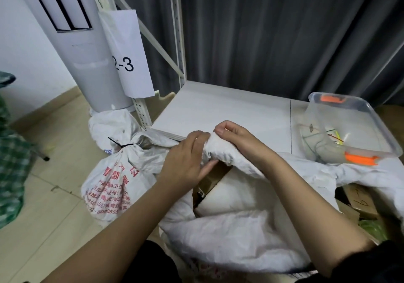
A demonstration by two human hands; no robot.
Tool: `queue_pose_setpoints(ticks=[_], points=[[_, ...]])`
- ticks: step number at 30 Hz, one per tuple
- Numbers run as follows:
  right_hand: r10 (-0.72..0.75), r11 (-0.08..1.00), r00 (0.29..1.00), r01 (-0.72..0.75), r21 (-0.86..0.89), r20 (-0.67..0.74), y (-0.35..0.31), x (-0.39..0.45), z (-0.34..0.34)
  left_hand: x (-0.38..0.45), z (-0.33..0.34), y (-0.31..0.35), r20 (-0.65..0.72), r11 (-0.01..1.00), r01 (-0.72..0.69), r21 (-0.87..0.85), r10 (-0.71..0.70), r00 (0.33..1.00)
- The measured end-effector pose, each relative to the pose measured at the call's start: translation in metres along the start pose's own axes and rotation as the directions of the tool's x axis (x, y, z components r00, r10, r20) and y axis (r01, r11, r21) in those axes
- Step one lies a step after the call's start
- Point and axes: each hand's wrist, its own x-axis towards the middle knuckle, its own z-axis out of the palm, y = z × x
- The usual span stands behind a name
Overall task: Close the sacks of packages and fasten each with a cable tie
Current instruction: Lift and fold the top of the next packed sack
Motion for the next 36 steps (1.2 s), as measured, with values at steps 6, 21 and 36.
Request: queue_pose_setpoints(ticks=[6, 21, 36], points=[[-0.213, 0.351, 0.977, 0.083, -0.933, 0.006, 0.019, -0.027, -0.026, 0.003, 0.001, -0.011, 0.059, 0.994, 0.104, 0.043, -0.107, 0.993], [-0.149, 0.985, 0.976, 0.132, -0.113, -0.160, 0.012, -0.028, -0.017, 0.030, 0.007, 0.011, 0.103, 0.993, -0.100, 0.058, 0.094, 0.990], [-0.091, 0.979, 0.980, 0.056, -0.198, -0.177, 0.007, -0.038, -0.049, 0.048, -0.002, 0.007, 0.190, 0.990, 0.097, -0.106, -0.075, 0.979]])
